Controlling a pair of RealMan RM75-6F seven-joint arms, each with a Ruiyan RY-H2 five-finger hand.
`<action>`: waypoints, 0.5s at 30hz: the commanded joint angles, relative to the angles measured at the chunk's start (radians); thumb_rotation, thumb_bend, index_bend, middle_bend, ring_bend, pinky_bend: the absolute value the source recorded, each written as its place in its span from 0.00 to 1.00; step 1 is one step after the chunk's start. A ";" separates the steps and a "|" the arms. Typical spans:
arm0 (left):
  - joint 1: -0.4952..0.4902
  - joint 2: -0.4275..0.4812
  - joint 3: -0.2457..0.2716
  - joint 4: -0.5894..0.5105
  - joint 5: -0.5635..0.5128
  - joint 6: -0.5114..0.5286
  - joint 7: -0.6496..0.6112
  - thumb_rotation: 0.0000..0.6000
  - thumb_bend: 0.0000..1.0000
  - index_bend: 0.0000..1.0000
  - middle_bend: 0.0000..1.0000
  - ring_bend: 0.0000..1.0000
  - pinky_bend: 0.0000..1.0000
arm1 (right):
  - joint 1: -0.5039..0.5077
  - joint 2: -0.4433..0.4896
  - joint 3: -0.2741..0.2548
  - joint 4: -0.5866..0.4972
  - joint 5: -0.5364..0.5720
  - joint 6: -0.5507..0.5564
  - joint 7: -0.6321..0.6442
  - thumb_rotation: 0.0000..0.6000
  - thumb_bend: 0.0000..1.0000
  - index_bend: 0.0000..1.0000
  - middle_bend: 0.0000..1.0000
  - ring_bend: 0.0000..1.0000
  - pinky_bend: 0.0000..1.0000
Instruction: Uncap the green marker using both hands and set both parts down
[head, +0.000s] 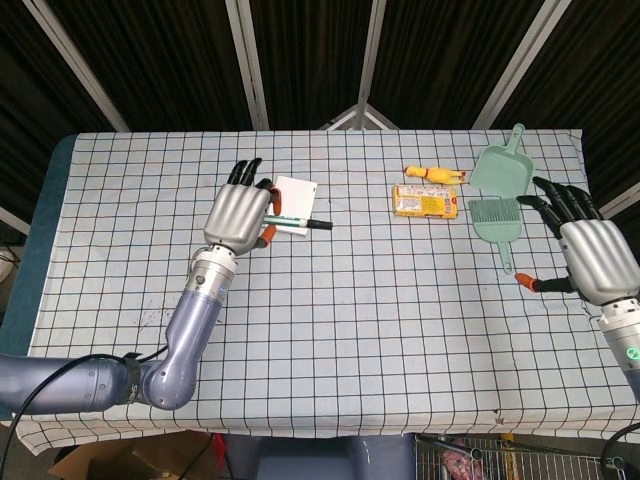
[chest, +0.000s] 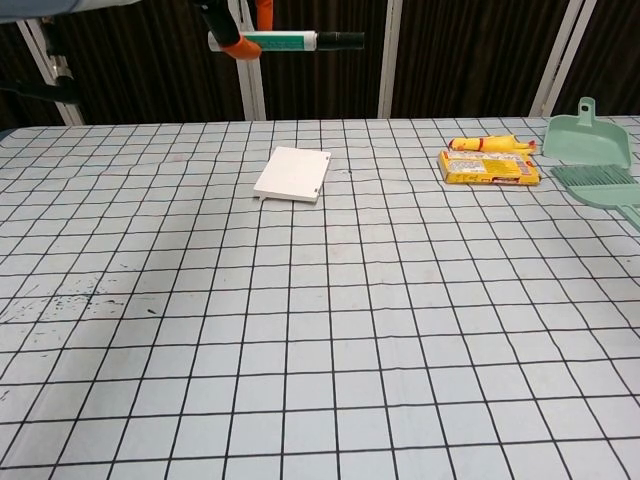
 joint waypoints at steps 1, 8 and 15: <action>-0.004 -0.021 0.005 0.019 0.016 0.005 -0.019 1.00 0.55 0.66 0.32 0.00 0.00 | 0.044 0.038 0.018 -0.082 0.069 -0.058 -0.041 1.00 0.05 0.25 0.00 0.00 0.00; -0.023 -0.068 0.005 0.046 0.021 0.015 -0.028 1.00 0.55 0.66 0.32 0.00 0.00 | 0.125 0.029 0.032 -0.212 0.239 -0.103 -0.153 1.00 0.05 0.27 0.00 0.00 0.00; -0.045 -0.119 0.012 0.069 0.027 0.038 -0.013 1.00 0.55 0.66 0.32 0.00 0.00 | 0.236 -0.085 0.022 -0.208 0.443 -0.052 -0.334 1.00 0.07 0.27 0.00 0.00 0.00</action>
